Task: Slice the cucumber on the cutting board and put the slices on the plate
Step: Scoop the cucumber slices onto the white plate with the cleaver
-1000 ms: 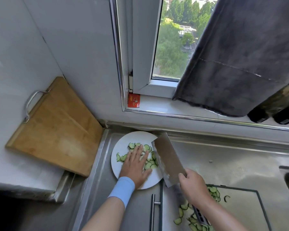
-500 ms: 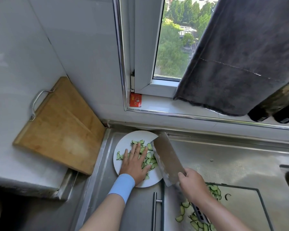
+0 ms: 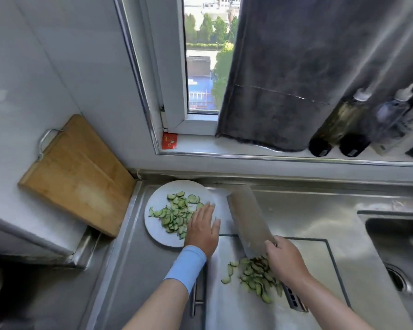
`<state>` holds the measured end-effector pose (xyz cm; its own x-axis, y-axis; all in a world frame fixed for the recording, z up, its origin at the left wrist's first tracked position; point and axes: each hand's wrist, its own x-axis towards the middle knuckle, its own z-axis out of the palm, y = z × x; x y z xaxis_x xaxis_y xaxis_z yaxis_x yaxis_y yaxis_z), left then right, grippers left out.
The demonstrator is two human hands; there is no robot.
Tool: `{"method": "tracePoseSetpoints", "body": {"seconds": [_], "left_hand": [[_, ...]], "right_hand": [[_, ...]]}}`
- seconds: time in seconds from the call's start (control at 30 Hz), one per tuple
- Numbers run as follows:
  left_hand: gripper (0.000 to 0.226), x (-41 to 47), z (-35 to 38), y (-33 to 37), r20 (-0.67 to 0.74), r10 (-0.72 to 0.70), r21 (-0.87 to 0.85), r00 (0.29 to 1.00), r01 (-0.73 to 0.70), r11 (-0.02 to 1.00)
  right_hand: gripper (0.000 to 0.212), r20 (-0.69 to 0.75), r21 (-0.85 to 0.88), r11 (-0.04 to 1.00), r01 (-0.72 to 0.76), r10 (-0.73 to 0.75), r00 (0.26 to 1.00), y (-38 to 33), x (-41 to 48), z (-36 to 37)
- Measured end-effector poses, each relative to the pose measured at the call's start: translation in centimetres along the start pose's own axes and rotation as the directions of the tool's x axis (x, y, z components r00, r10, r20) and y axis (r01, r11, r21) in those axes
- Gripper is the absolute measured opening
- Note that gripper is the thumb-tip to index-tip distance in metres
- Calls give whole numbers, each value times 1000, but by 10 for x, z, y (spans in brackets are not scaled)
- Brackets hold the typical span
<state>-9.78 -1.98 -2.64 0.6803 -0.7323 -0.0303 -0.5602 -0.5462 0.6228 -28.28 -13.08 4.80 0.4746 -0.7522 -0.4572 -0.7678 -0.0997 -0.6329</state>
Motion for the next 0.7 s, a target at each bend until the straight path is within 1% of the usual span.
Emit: {"method": "tracePoseSetpoints", "body": {"seconds": [0.1, 0.2, 0.23, 0.33, 0.43, 0.53, 0.57, 0.7], "left_hand": [[50, -12, 33, 47, 102, 78, -22, 992, -76, 997], [54, -21, 63, 80, 245, 86, -19, 966, -83, 996], [57, -24, 73, 88, 296, 79, 5, 952, -84, 996], [65, -27, 100, 113, 427, 75, 148, 901, -152, 977], [67, -23, 117, 129, 510, 38, 222, 859, -174, 959], [65, -19, 127, 130, 505, 86, 280, 859, -257, 925], [62, -22, 128, 129, 487, 109, 275, 867, -271, 923], [52, -46, 126, 126, 337, 228, 184, 914, -302, 936]], "right_hand": [[29, -42, 78, 995, -60, 63, 997, 46, -8, -31], [30, -68, 116, 987, -110, 118, 991, 90, -19, -56], [29, -81, 109, 987, -120, 129, 988, 104, -22, -63], [26, -114, 56, 989, -136, 142, 983, 140, -32, -78], [24, -129, 27, 989, -146, 148, 980, 171, -33, -87], [22, -103, 26, 989, -146, 148, 984, 197, -33, -88], [21, -92, 37, 989, -144, 147, 985, 203, -34, -88], [21, -37, 65, 984, -166, 168, 985, 221, -30, -81]]}}
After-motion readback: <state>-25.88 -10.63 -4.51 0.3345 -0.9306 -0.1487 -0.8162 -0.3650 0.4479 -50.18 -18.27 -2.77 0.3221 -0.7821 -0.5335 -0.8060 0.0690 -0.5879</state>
